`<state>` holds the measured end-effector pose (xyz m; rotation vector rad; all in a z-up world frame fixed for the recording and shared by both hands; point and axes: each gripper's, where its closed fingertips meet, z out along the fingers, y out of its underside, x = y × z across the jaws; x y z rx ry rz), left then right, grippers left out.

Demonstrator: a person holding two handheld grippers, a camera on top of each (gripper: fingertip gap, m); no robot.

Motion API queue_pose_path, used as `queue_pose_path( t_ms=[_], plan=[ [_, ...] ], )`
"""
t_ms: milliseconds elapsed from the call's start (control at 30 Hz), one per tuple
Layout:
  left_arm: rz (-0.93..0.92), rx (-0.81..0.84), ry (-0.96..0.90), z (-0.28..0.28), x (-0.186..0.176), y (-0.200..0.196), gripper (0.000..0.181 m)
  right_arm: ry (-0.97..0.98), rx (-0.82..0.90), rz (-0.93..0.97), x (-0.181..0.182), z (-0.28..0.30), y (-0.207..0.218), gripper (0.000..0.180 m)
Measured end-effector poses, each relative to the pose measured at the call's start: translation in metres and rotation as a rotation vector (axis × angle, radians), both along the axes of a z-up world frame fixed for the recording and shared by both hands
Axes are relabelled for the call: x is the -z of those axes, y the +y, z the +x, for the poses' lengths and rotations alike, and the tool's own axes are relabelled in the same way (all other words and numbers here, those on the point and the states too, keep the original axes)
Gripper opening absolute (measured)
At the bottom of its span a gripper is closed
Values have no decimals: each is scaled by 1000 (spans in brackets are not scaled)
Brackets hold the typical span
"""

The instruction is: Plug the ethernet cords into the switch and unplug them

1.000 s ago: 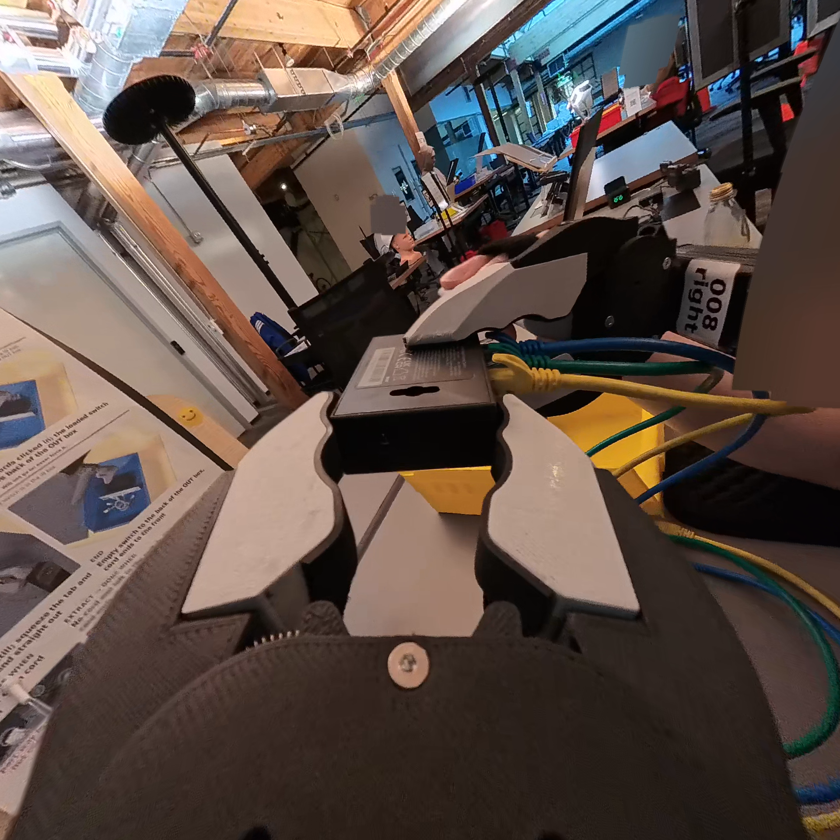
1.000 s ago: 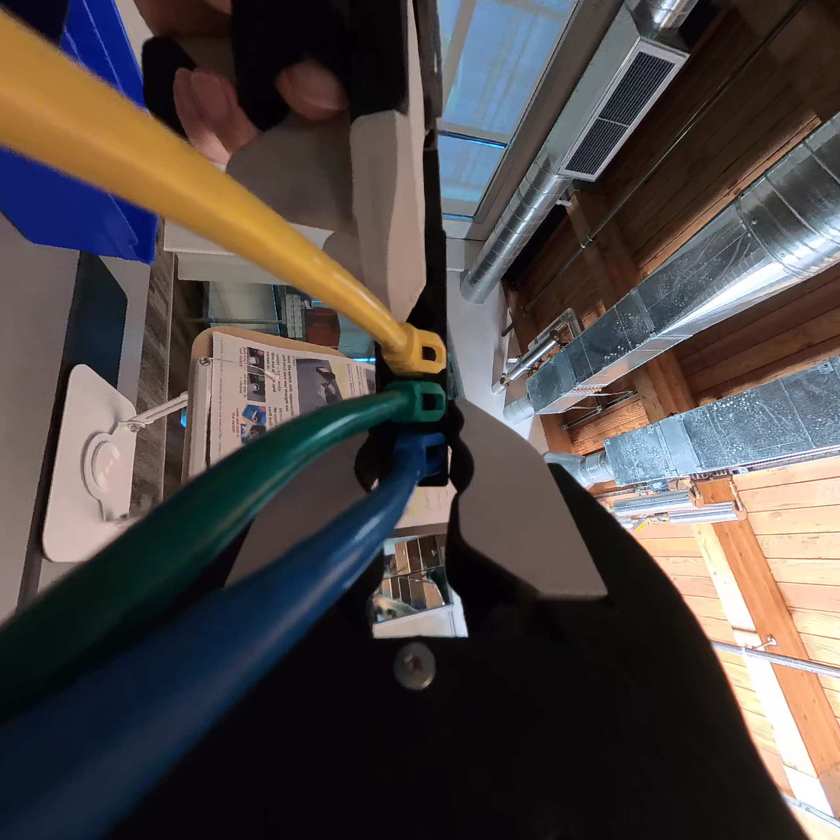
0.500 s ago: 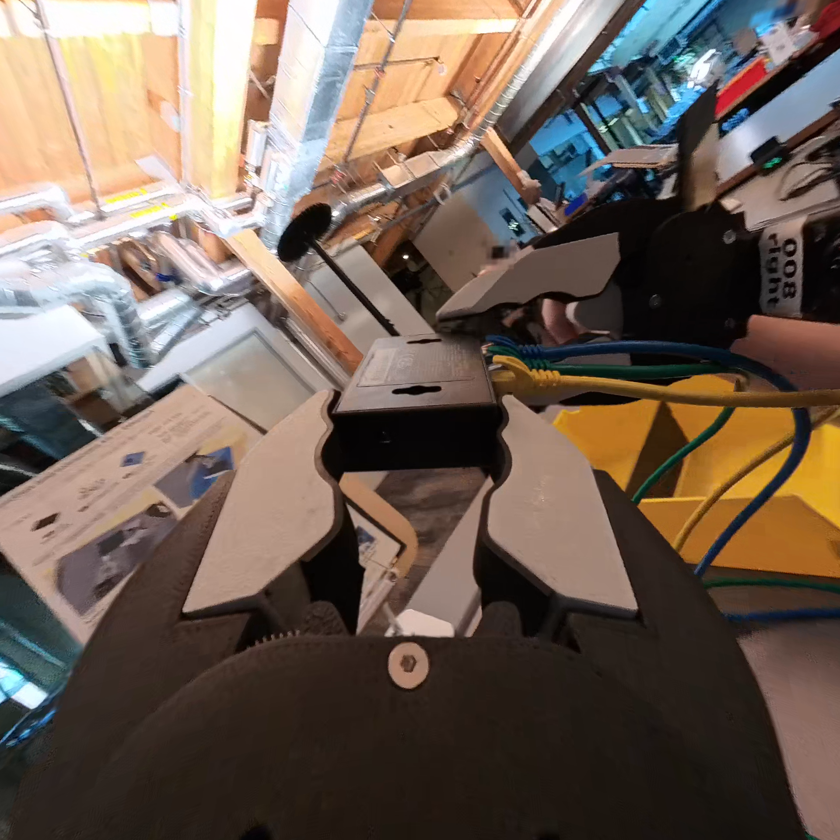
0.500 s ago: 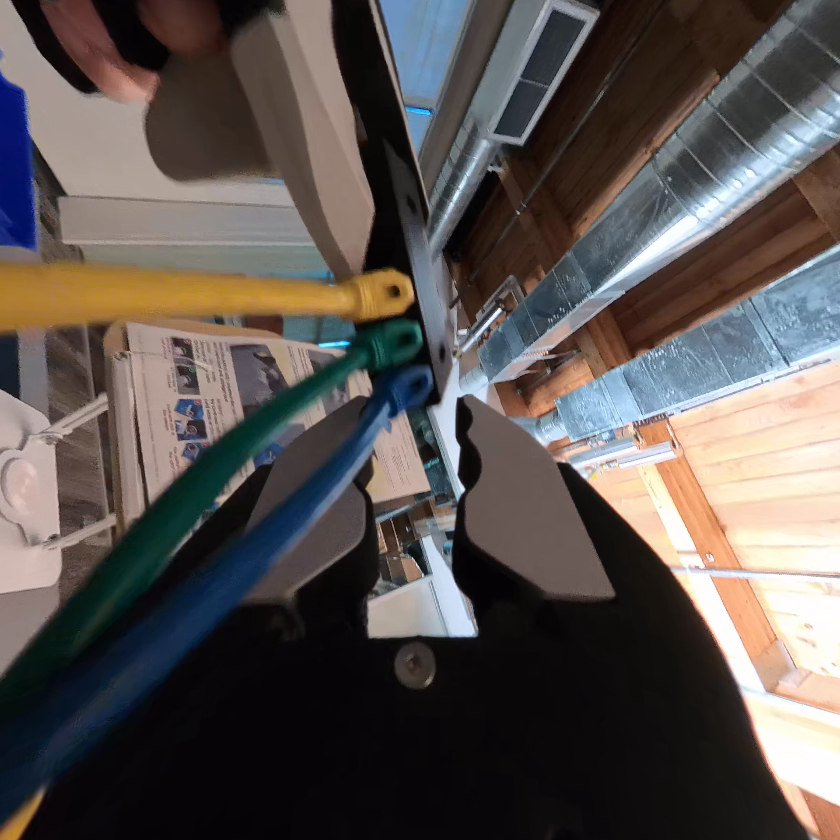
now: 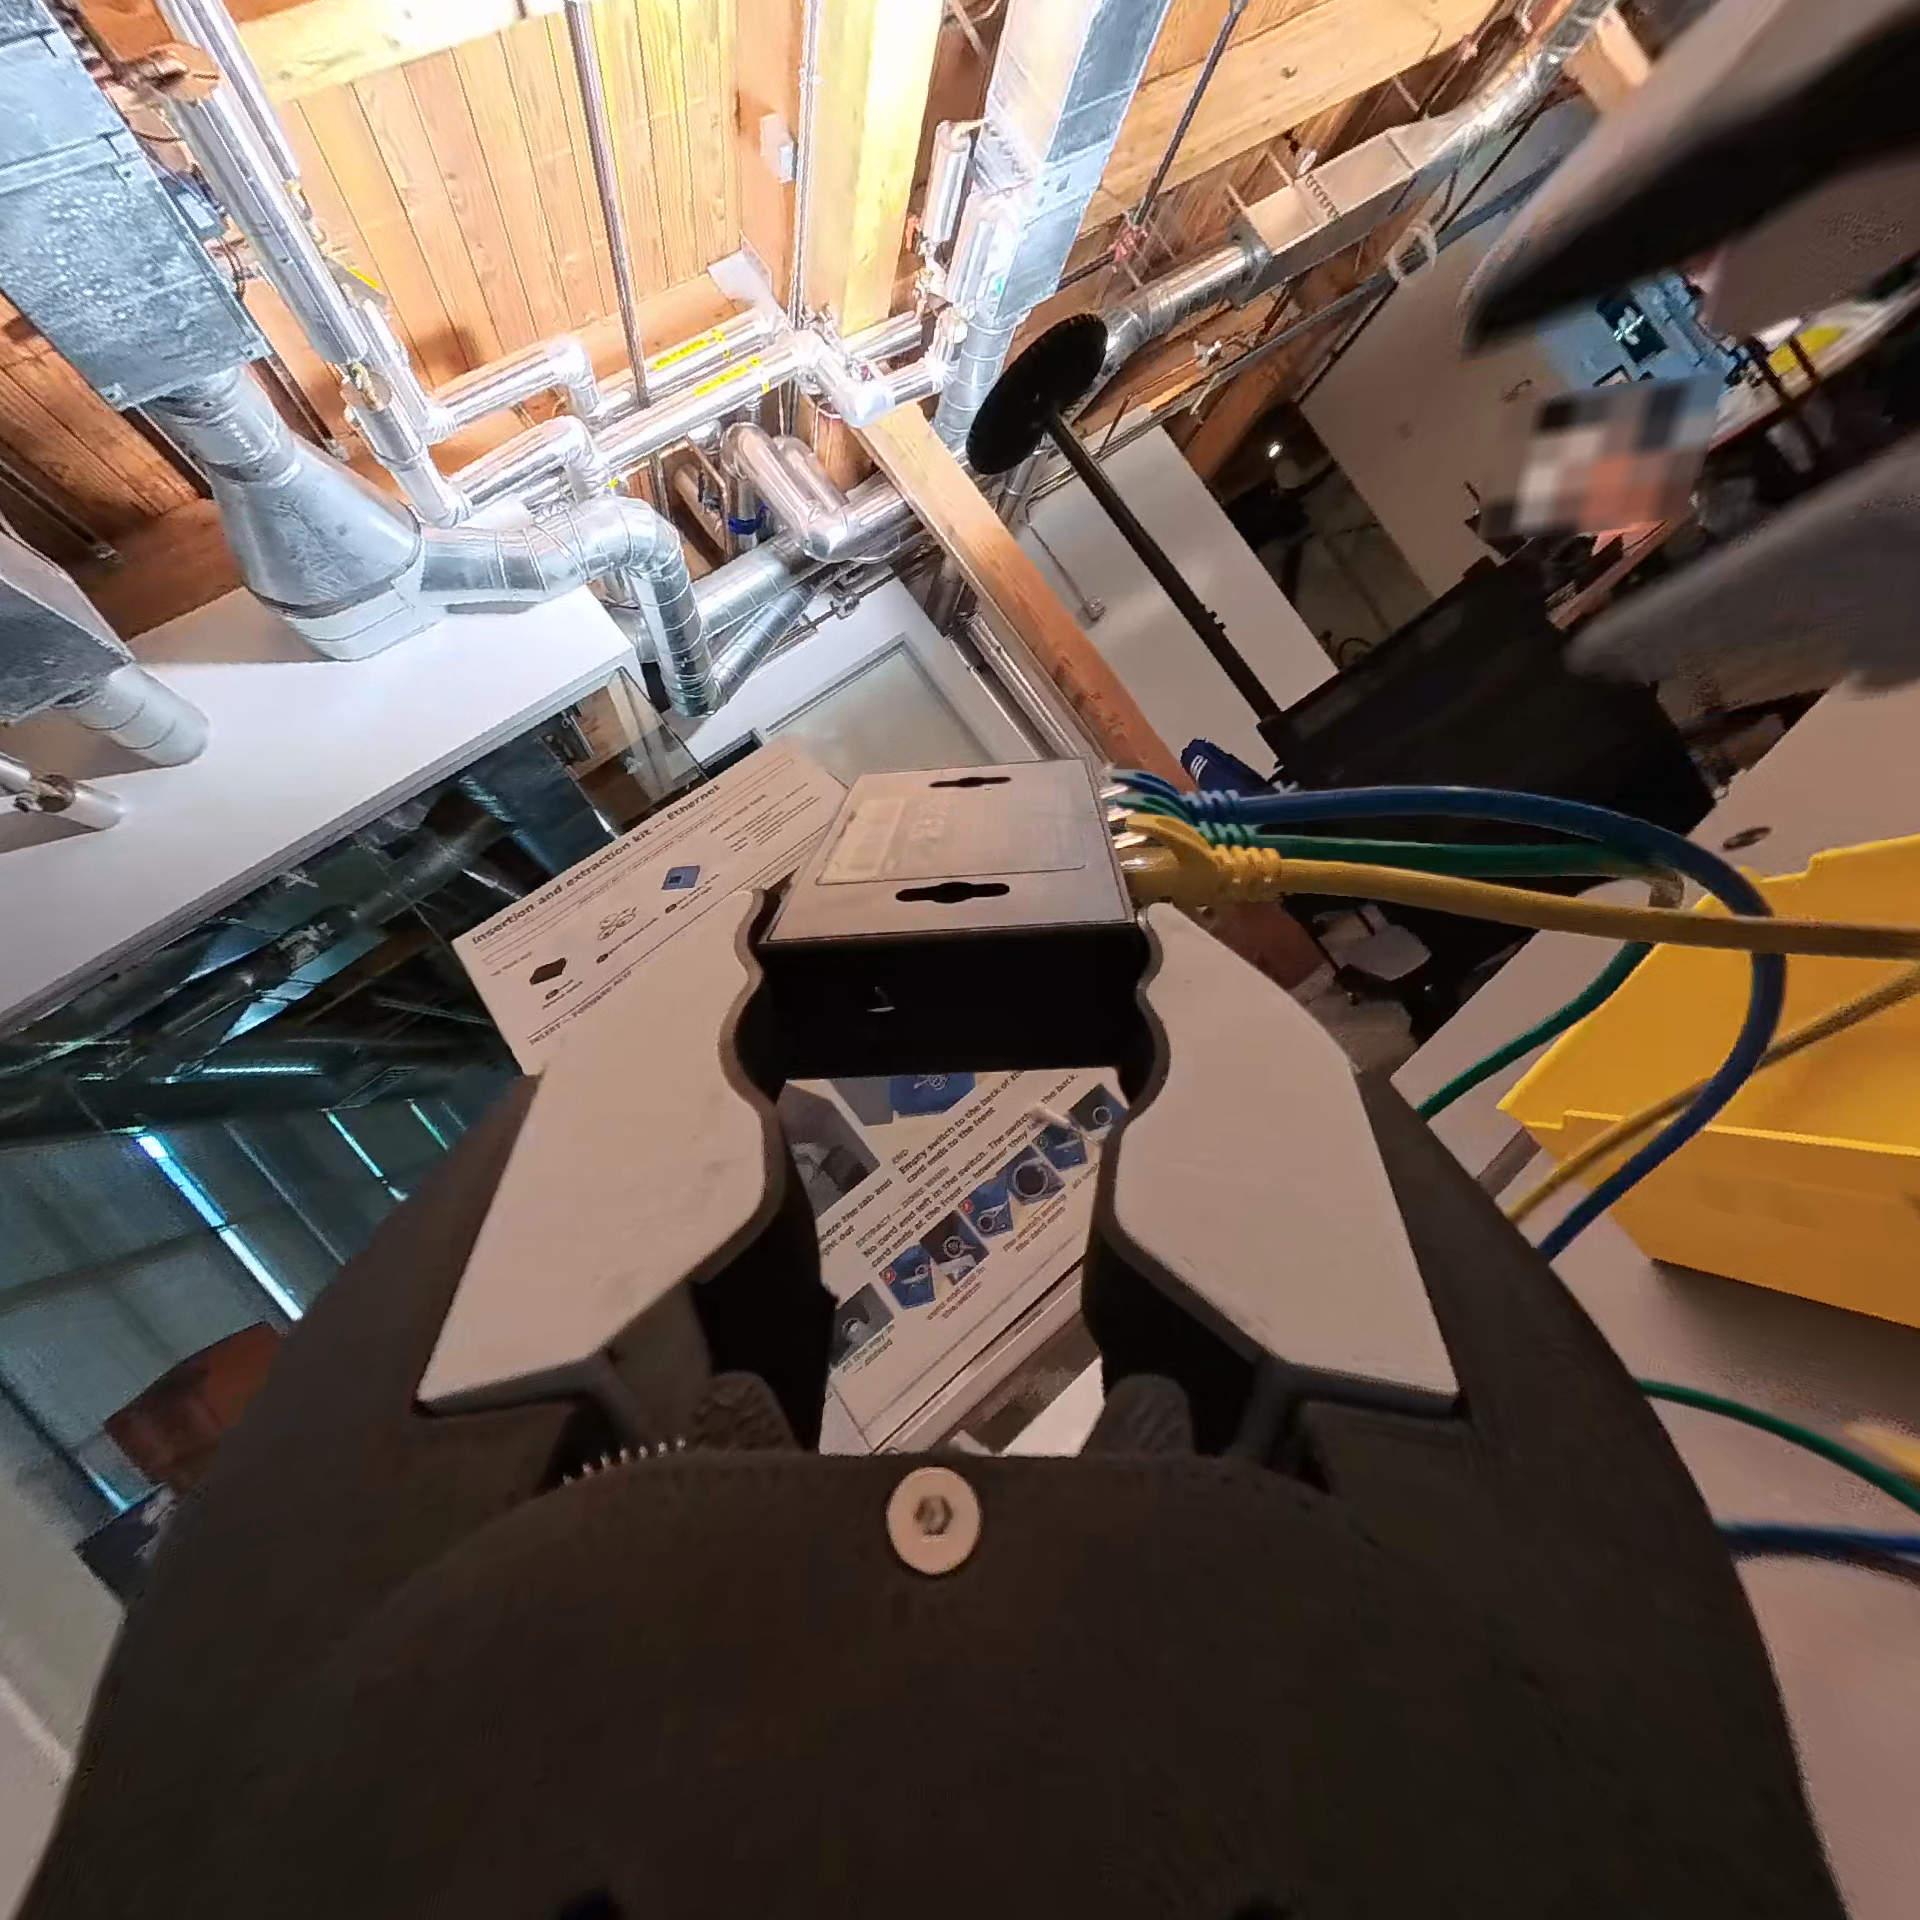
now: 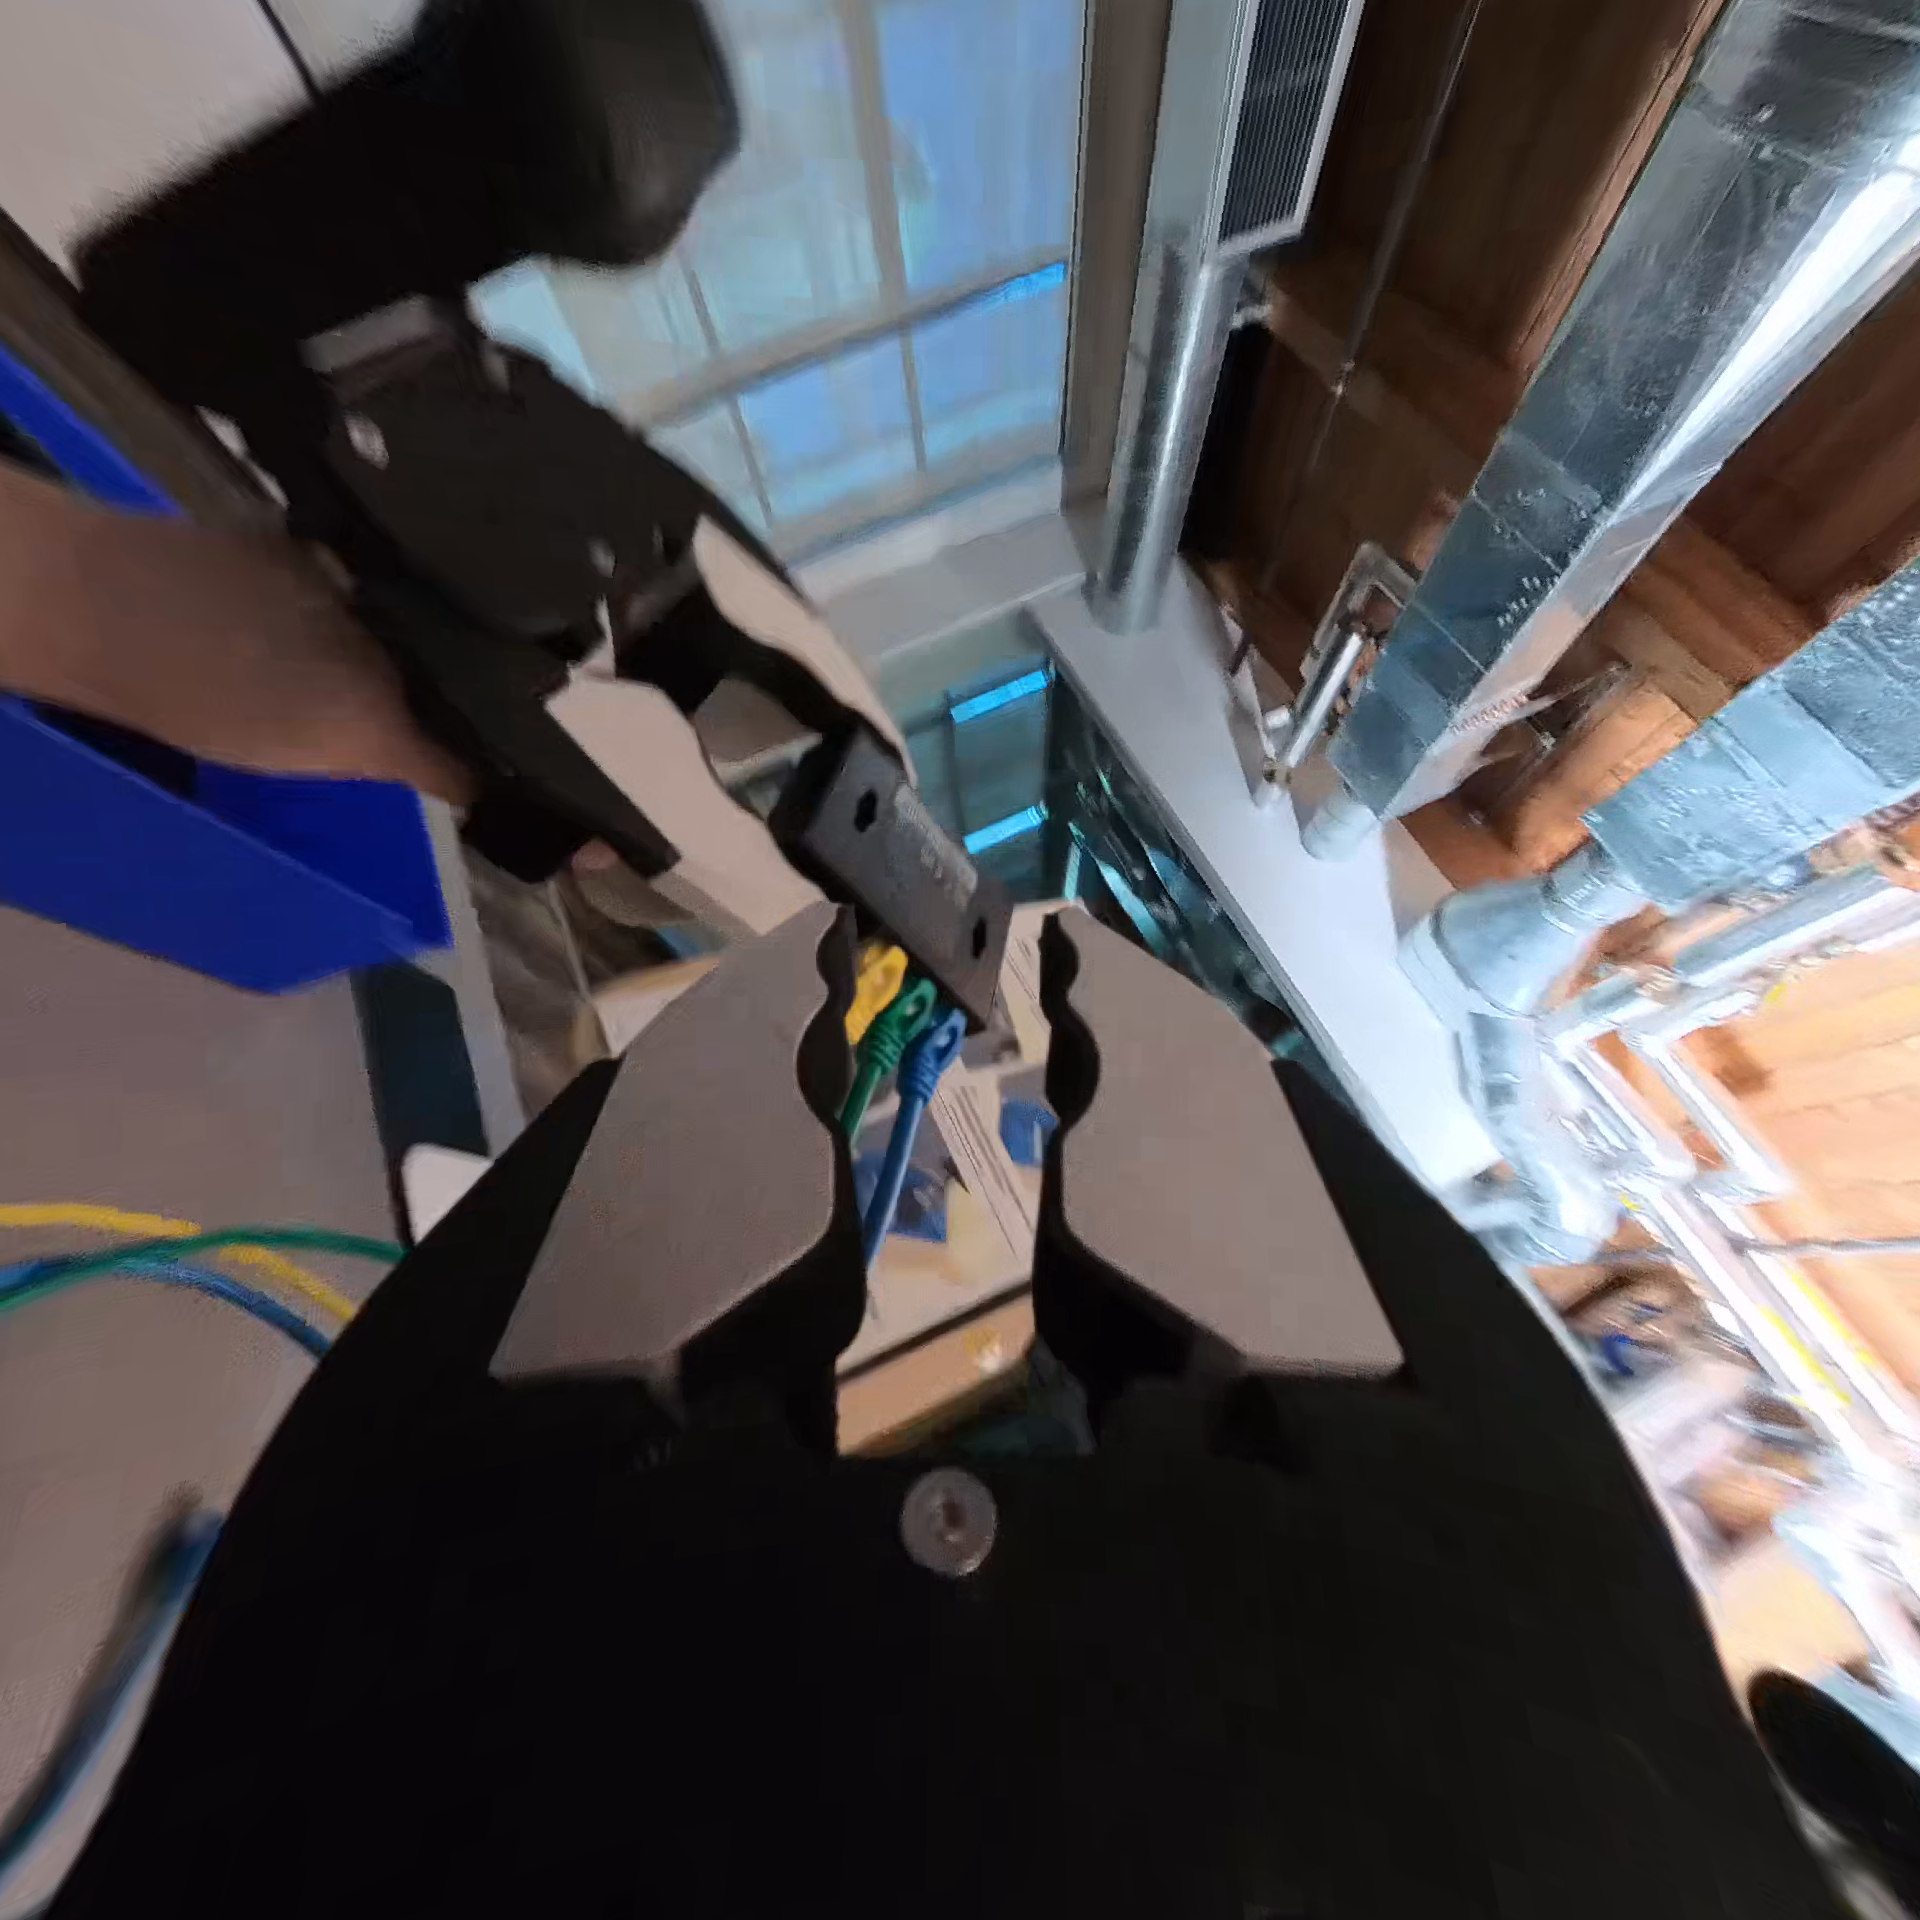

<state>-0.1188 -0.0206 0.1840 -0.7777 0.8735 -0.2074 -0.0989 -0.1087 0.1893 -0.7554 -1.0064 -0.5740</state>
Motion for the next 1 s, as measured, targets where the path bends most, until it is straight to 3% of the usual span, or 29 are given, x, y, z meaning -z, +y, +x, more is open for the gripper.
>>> queue_pose_path(
  t_ms=[133,300,533,633,733,800,900,1000],
  plan=[
    [-27,-1,-9,2,-1,-3,62,-20,201,44,16,9,43,36],
    [-61,14,6,8,3,-6,61,-38,267,88,22,8,55,36],
    [-80,21,37,7,5,0,61,114,13,-178,35,14,64,36],
    [-142,132,25,6,2,-8,61,239,-104,-108,10,39,48,31],
    [-220,265,-2,9,-1,-21,61,356,-205,-214,1,69,43,41],
    [-274,360,-21,11,-4,-31,61,281,-231,-201,9,80,40,41],
    [-352,485,-40,15,-6,-45,61,41,-84,-130,43,86,57,42],
    [-437,612,-39,24,-3,-59,61,19,-97,-53,48,57,63,58]
  ],
)
